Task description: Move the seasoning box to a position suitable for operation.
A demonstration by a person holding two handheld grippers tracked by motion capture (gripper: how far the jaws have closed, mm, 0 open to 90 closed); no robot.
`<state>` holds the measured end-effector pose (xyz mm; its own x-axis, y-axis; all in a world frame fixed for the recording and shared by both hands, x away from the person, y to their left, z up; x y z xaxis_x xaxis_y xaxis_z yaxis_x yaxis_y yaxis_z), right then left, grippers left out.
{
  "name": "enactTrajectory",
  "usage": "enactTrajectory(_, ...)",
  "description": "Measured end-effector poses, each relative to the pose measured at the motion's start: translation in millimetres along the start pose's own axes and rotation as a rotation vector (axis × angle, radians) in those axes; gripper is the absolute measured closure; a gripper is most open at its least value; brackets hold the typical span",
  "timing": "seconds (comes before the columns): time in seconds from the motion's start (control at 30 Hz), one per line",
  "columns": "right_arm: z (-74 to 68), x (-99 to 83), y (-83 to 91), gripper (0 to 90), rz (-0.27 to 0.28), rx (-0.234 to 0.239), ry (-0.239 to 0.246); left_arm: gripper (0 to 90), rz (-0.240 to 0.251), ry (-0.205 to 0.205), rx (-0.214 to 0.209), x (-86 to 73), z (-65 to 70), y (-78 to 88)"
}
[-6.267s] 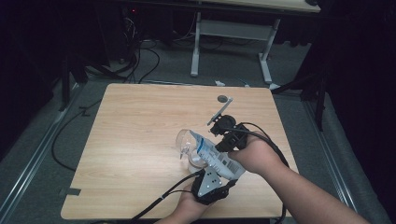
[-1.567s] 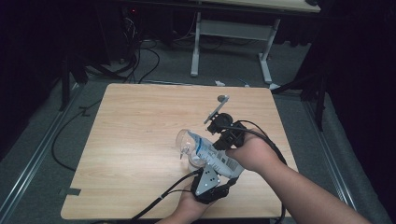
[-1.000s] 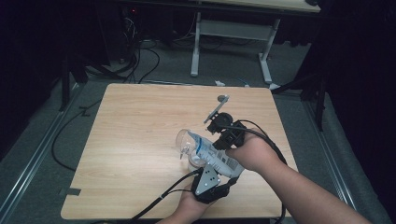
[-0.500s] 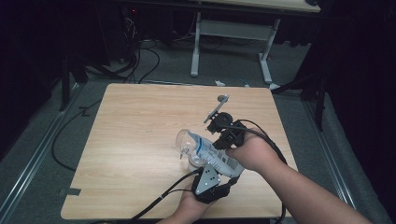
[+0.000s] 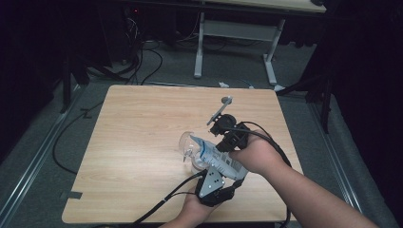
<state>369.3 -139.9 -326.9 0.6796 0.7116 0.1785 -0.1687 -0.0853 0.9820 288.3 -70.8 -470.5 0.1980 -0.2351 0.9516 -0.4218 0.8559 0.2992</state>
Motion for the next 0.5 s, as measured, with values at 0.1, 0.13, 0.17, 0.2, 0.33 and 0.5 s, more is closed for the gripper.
enactTrajectory(0.1, 0.5, 0.8, -0.2, 90.0, 0.003, 0.001, 0.006, 60.5, 0.002, 0.001, 0.001, 0.1, -0.4, 0.1)
enactTrajectory(0.13, 0.5, 0.9, -0.1, 90.0, 0.003, 0.001, 0.005, 60.4, 0.002, 0.000, 0.001, 0.1, -0.7, 0.2)
enactTrajectory(0.17, 0.7, 1.1, -0.1, 90.0, 0.004, 0.001, 0.006, 60.4, 0.002, 0.000, 0.002, 0.1, -0.8, 0.2)
enactTrajectory(0.2, 0.6, 1.2, -0.2, 90.0, 0.005, 0.000, 0.005, 60.4, 0.002, 0.001, 0.001, 0.1, -0.8, 0.2)
enactTrajectory(0.33, -0.1, 1.5, -0.5, 90.0, 0.004, 0.002, 0.003, 60.4, 0.003, 0.000, 0.001, 0.1, -0.9, 0.4)
enactTrajectory(0.5, -0.5, 2.0, -0.6, 90.0, 0.002, -0.002, 0.008, 60.4, 0.006, 0.002, 0.000, 0.5, -0.9, 0.7)
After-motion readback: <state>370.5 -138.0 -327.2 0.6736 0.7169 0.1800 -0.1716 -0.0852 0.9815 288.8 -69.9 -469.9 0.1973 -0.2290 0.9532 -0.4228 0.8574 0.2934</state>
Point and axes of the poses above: each handheld gripper's, and its own axes: y roughly backward along the jaws, x roughly out of its top, z roughly to its right, the point moved 2 cm from there along -y, roughly forward along the jaws, and after that the axes turned 6 degrees about -z, right-handed, at the moved point
